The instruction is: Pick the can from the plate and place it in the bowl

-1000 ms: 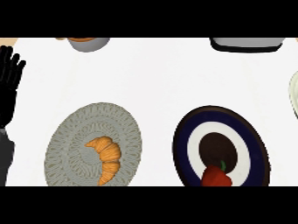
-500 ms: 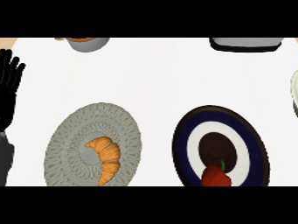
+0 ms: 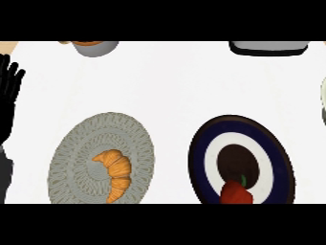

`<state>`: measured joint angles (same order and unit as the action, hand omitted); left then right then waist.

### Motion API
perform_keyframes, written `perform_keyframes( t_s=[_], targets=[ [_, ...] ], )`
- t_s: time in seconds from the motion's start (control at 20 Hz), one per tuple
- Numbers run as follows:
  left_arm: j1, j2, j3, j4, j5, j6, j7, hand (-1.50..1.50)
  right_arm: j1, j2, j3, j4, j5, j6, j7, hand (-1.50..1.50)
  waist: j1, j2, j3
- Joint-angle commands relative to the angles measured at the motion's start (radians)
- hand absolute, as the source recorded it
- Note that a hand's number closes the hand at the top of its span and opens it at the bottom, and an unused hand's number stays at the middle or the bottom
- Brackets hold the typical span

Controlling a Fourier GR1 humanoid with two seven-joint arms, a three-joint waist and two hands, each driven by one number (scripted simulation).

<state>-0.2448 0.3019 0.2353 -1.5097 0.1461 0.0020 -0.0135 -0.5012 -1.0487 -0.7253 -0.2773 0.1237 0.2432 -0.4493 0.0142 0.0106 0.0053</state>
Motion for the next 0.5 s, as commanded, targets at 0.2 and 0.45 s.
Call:
perform_keyframes(
  t_s=[0.2, 0.45],
  targets=[
    [-0.017, -0.005, 0.002, 0.006, -0.008, 0.016, 0.002, 0.0, 0.126, -0.131, -0.111, 0.111, -0.089, 0.165, -0.09, -1.5, -0.019, 0.002, 0.006],
    [0.0, -0.012, 0.0, -0.007, -0.001, 0.011, 0.007, 0.0, 0.199, -0.146, -0.123, 0.127, -0.096, 0.23, -0.149, -1.5, -0.015, 0.001, 0.008]
  ],
)
